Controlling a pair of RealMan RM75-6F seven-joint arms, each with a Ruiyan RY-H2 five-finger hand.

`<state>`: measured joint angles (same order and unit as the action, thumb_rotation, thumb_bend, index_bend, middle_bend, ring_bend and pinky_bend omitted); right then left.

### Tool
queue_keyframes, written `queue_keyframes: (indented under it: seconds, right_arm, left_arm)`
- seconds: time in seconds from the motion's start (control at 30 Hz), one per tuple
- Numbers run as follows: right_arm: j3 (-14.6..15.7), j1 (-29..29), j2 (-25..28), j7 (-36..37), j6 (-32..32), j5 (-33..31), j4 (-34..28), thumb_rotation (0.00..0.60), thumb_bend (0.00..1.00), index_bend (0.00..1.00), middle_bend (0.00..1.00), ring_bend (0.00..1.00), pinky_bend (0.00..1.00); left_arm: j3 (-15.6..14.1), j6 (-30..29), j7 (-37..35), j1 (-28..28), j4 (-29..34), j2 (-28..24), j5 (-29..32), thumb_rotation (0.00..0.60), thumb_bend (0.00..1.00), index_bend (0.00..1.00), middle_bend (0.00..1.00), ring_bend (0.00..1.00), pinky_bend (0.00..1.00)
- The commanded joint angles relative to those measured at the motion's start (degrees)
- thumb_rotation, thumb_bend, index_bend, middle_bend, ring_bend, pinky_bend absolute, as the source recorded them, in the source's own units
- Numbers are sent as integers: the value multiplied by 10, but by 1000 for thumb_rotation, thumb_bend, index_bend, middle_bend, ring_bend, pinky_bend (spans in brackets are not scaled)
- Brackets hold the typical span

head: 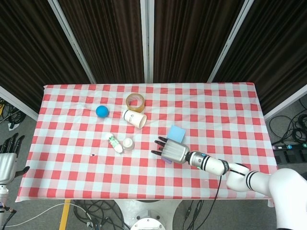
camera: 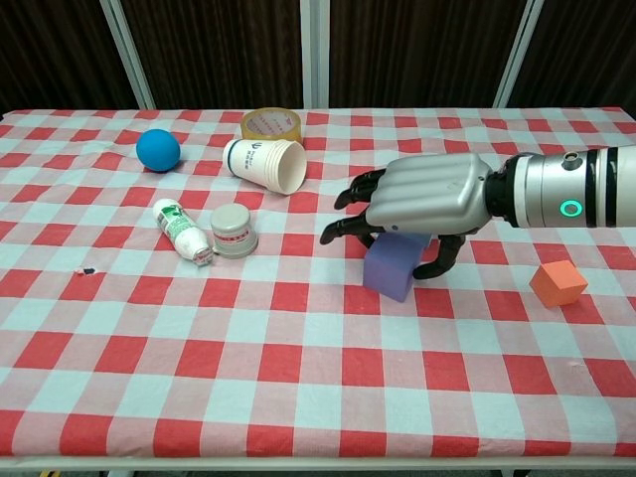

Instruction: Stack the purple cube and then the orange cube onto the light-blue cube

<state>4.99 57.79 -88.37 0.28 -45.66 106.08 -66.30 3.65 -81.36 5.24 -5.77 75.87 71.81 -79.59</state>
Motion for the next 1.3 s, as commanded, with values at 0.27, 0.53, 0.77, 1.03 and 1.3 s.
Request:
queue_keyframes:
  seconds: [0.27,0.53,0.77,1.03,1.3]
  right_arm:
    - [6,3,4,8,-23,-3,1,600,192,109,408,84,122]
    - [-24,10,59,14,-61,-19,-55,600,193,113,409,86,123]
    - [-37,36,130,30,-62,-13,-83,600,191,117,412,99,138]
    - [9,67,157,108,-65,47,-9,600,189,121,411,107,163]
    - [45,73,118,212,-97,69,108,600,188,122,409,107,179]
  left_arm:
    - [0,2,-4,1,-1,0,2,600,107,134,139,127,247]
    - [2,4,-1,-2,4,-2,1,600,106,134,139,127,247]
    - [7,13,1,-8,10,-4,7,600,106,134,139,127,247]
    - [17,30,21,-22,10,6,22,600,107,134,139,127,247]
    - [26,49,45,-35,5,18,43,600,106,134,139,127,248]
